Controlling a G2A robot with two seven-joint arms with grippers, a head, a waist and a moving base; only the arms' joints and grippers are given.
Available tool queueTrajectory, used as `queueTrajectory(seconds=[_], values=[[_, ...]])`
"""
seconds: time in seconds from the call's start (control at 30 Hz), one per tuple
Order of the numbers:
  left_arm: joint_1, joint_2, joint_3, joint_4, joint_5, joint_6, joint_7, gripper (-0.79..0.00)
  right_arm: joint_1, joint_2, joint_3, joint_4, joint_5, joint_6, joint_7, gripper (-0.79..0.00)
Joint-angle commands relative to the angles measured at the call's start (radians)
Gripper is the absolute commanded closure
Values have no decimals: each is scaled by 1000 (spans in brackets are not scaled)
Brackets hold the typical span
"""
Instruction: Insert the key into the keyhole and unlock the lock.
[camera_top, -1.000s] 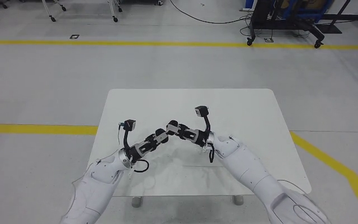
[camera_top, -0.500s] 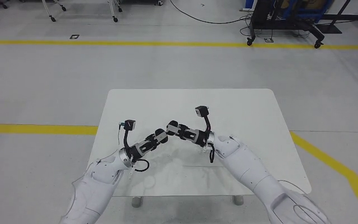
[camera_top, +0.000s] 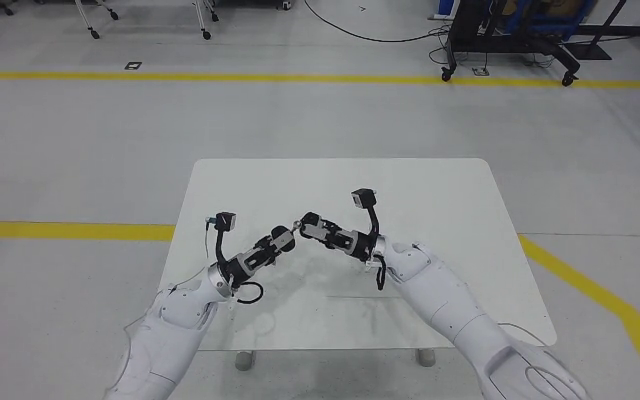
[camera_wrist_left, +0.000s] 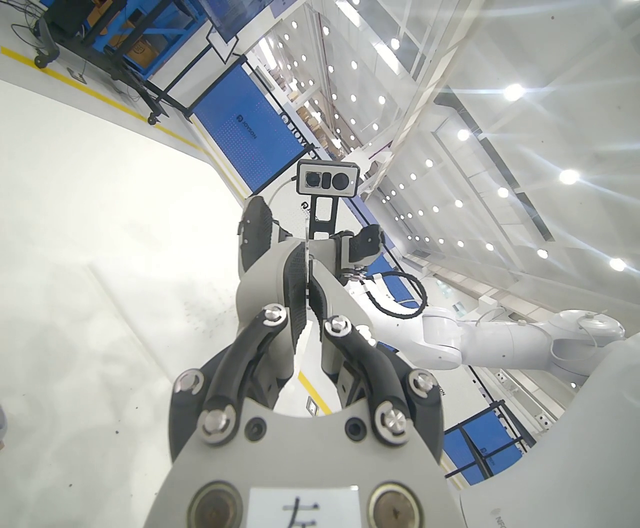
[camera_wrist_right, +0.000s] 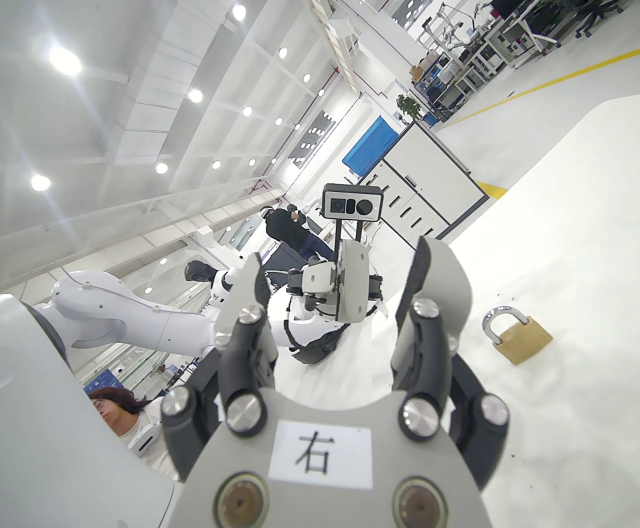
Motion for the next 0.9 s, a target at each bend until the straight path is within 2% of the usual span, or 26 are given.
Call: queueTrajectory(seconds=[0.0, 0.2, 0.3, 0.5, 0.7, 0.87], values=[[0, 0, 0, 0, 0, 0, 0, 0, 0, 0, 0, 0, 0, 0, 0, -785], [2, 0, 1, -5, 2, 5, 3, 0, 0, 0, 0, 0, 0, 0, 0, -785], [15, 5, -5, -22, -19, 11, -26, 0, -11, 10, 8, -5, -10, 43, 31, -785], [8, 26, -25, -50, -20, 32, -206, 0, -35, 83, 75, -85, -127, 65, 265, -785], [30, 44, -29, -108, 74, 57, -306, 0, -130, 161, 121, -276, -155, 133, 334, -785], [35, 51, -22, -124, 79, 67, -332, 0, -159, 196, 122, -348, -124, 157, 357, -785]])
